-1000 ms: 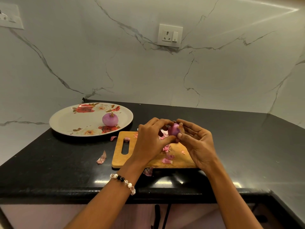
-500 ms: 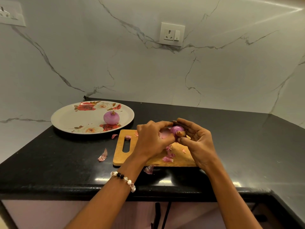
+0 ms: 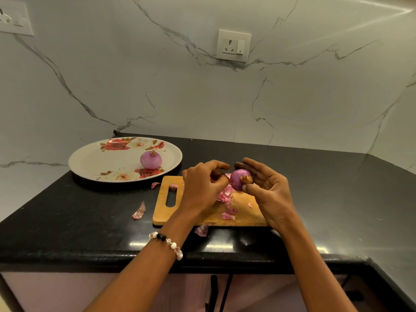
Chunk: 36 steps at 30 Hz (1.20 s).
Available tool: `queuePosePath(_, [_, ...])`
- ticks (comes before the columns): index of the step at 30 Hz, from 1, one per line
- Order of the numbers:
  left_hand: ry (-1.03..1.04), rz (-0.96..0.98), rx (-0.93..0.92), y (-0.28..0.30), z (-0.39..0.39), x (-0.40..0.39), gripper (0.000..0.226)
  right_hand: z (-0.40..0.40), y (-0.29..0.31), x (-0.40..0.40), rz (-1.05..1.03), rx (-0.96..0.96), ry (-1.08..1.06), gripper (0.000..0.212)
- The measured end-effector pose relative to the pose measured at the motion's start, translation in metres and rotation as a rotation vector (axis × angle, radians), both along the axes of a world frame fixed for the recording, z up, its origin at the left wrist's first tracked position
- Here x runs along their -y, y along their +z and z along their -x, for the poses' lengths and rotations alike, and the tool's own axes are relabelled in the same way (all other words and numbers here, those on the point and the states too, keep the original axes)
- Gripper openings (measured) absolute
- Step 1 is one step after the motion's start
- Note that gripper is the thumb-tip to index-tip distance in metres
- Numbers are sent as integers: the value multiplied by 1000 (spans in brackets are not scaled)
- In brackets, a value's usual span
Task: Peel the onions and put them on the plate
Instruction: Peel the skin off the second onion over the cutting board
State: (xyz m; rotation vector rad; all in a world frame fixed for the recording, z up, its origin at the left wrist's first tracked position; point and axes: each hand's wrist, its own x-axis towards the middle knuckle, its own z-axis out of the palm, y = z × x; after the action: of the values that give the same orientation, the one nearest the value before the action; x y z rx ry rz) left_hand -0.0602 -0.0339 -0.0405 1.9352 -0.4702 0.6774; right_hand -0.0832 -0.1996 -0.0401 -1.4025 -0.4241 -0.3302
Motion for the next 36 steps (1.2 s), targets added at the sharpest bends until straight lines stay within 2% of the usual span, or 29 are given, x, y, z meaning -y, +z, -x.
queuePosePath(5, [1,53,12,5,1,-2,17,-2,1,0,-67,-35,-26,55])
queuePosePath(10, [40,117,34,5,-2,-4,14,-3,2,4,-231,-101,-53,51])
queuePosePath(14, [52,75,61,0,-7,-3,11,-4,4,4,-283,-145,-74,50])
queuePosePath(19, [72,-123,39,0,-5,2,41,0,5,1,-211,-144,-49,49])
queuePosePath(21, [67,-173,22,3,-1,4,46,0,4,1,-153,-132,-43,51])
queuePosePath(27, [116,-184,7,4,1,1,23,-1,3,-1,1,-94,-76,62])
queuePosePath(36, [98,-164,-41,1,-1,1,18,1,5,-1,-61,-83,-82,60])
